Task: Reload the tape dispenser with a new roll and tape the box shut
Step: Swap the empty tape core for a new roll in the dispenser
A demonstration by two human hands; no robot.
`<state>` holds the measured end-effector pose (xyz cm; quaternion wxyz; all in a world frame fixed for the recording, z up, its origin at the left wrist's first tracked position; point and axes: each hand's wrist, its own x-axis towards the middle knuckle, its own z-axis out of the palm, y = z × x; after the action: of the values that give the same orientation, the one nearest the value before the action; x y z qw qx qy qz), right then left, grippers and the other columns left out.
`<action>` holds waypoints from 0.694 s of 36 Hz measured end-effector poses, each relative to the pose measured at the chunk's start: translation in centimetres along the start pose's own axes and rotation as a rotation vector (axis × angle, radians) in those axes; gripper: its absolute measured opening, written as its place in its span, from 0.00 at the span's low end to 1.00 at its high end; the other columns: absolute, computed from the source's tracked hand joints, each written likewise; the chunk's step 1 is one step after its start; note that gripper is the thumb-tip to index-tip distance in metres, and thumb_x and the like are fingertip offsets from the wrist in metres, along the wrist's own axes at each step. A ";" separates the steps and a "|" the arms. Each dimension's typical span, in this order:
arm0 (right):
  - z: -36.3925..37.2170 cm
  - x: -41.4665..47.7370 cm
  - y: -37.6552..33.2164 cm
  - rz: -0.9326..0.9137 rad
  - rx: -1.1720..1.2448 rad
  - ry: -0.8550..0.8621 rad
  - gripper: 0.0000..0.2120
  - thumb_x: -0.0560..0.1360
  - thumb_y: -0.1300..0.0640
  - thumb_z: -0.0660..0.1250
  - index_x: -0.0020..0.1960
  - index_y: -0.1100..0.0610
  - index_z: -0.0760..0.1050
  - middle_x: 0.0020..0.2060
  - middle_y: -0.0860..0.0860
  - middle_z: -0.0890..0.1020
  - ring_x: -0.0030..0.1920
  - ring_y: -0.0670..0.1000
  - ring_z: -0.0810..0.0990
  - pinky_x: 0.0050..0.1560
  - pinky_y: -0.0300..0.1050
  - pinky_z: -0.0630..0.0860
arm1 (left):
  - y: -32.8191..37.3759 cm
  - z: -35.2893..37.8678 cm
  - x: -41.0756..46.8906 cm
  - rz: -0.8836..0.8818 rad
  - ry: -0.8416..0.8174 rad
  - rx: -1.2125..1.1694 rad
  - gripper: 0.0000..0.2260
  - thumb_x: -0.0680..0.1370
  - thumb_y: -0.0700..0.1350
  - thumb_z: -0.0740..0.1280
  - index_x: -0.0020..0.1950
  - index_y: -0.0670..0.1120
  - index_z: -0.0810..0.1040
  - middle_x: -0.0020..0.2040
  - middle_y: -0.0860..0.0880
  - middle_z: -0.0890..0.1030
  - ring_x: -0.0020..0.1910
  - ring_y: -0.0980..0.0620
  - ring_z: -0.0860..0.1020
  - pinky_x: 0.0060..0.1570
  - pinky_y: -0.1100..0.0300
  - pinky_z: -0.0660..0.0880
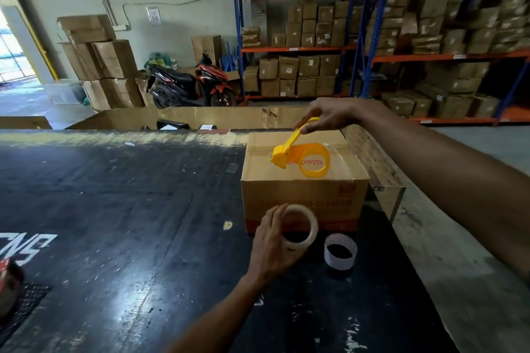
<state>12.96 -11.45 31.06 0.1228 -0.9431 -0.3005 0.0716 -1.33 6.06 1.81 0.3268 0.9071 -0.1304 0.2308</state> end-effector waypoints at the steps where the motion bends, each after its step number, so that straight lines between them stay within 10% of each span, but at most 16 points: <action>1: -0.1 -0.2 -0.2 0.002 0.004 0.009 0.15 0.81 0.49 0.67 0.67 0.46 0.79 0.70 0.47 0.74 0.70 0.52 0.70 0.59 0.47 0.67 | 1.0 -0.4 0.5 0.031 0.069 -0.077 0.43 0.69 0.62 0.78 0.78 0.50 0.64 0.74 0.53 0.69 0.72 0.53 0.71 0.68 0.52 0.75; 13: -0.6 -2.2 -2.1 -0.040 0.015 0.020 0.18 0.81 0.48 0.66 0.70 0.48 0.77 0.59 0.43 0.70 0.59 0.44 0.67 0.50 0.39 0.65 | 8.6 -2.2 6.5 -0.095 0.420 -0.288 0.46 0.70 0.57 0.80 0.81 0.50 0.58 0.76 0.50 0.67 0.75 0.51 0.68 0.72 0.45 0.70; 25: -1.9 -3.9 -1.0 -0.031 0.084 0.039 0.15 0.80 0.45 0.67 0.66 0.44 0.79 0.61 0.46 0.74 0.61 0.49 0.72 0.60 0.50 0.71 | 11.8 -1.3 8.6 -0.172 0.536 -0.336 0.47 0.69 0.52 0.81 0.81 0.50 0.58 0.76 0.50 0.67 0.72 0.61 0.62 0.74 0.59 0.61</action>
<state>9.67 -13.33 33.36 0.1691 -0.9336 -0.3094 0.0641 1.05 -2.68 13.29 0.5128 0.7553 0.0011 0.4082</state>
